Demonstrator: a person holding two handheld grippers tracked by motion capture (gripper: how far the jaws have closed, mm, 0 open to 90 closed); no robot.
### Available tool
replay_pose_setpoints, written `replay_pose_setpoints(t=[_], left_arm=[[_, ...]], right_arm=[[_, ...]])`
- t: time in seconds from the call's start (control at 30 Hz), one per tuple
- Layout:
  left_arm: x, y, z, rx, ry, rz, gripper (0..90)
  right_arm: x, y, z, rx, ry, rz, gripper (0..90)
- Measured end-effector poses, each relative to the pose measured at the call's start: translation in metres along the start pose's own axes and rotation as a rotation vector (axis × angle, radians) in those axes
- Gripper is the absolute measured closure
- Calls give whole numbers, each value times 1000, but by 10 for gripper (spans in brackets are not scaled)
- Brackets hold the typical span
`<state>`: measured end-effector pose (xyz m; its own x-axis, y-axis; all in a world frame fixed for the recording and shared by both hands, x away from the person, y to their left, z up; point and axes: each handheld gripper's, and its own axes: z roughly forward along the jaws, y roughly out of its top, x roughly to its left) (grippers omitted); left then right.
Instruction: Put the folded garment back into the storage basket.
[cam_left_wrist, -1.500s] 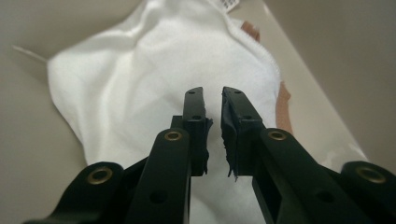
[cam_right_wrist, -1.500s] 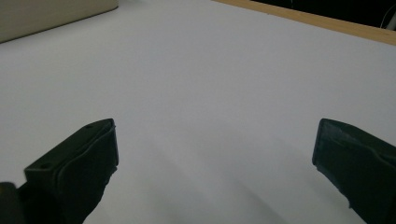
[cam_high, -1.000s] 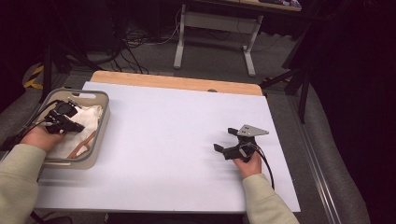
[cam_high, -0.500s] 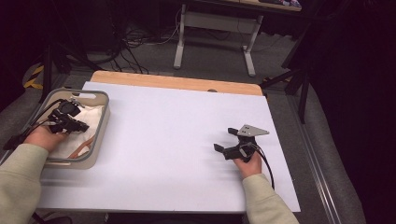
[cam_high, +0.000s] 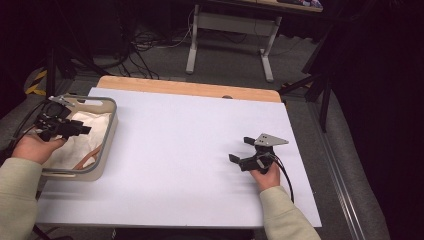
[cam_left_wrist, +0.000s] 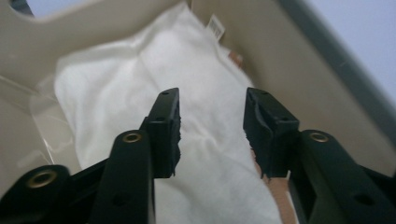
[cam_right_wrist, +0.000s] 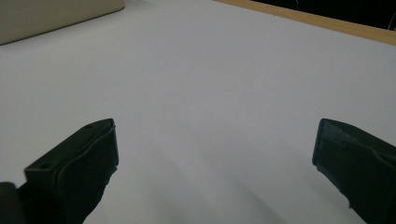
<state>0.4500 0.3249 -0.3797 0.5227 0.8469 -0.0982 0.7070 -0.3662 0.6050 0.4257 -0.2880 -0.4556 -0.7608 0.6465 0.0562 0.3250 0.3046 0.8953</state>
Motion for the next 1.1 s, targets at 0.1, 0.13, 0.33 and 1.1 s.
replay_pose_setpoints(t=[0.1,0.13,0.33,1.1], left_arm=[[-9,1,-14,-70,3,8,485],[-13,1,-18,-90,7,20,462],[-40,5,-40,-183,19,52,257],[-137,33,-38,-361,-192,207,4]], right_arm=[[0,0,0,-1,1,2,9],[0,0,0,-3,3,5,9],[0,0,0,-6,7,1,9],[8,3,-4,-5,34,-18,8]])
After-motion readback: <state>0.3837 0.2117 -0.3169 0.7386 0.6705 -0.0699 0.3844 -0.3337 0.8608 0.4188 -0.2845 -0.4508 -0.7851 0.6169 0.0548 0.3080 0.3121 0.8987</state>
